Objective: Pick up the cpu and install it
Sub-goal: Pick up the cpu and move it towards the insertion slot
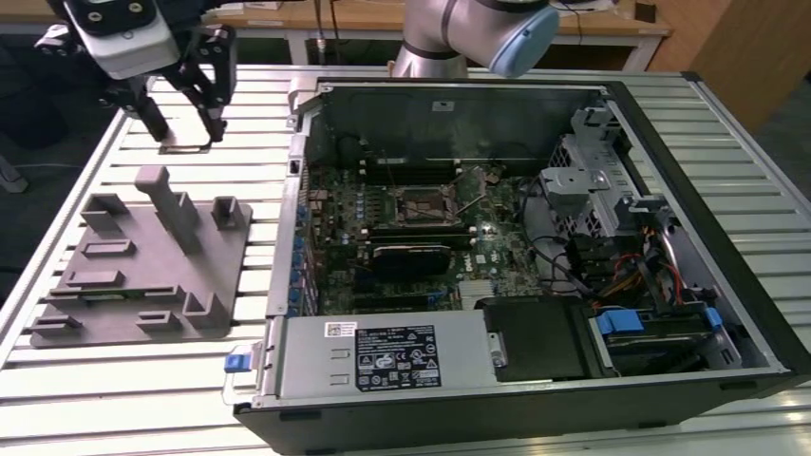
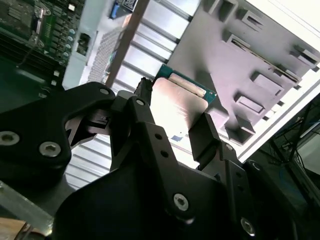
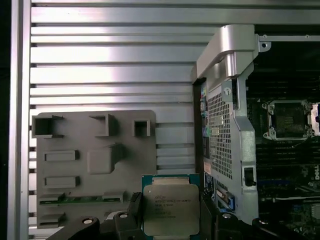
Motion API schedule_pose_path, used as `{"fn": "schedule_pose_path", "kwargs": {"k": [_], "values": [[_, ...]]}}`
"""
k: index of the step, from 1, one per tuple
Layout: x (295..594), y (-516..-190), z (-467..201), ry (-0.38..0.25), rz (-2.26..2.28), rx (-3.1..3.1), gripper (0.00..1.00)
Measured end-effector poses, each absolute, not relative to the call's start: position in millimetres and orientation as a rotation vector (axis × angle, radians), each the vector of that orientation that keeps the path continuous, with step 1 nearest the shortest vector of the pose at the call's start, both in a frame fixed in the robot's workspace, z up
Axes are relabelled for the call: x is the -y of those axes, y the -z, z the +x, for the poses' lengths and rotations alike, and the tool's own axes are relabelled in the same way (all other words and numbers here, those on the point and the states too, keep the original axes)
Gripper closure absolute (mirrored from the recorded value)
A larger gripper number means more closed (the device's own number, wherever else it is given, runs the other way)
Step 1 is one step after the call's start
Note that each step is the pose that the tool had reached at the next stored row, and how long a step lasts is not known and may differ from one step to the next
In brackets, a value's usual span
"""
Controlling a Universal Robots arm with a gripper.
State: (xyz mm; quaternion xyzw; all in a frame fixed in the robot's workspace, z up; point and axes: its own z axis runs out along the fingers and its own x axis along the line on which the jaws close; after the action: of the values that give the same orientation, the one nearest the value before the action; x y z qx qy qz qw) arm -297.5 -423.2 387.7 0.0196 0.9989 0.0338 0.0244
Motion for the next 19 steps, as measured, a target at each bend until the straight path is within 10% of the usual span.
{"fn": "schedule_pose_path", "kwargs": {"k": [19], "values": [[423.1,-387.7,-221.6,-0.105,0.061,-3.096,0.45]]}}
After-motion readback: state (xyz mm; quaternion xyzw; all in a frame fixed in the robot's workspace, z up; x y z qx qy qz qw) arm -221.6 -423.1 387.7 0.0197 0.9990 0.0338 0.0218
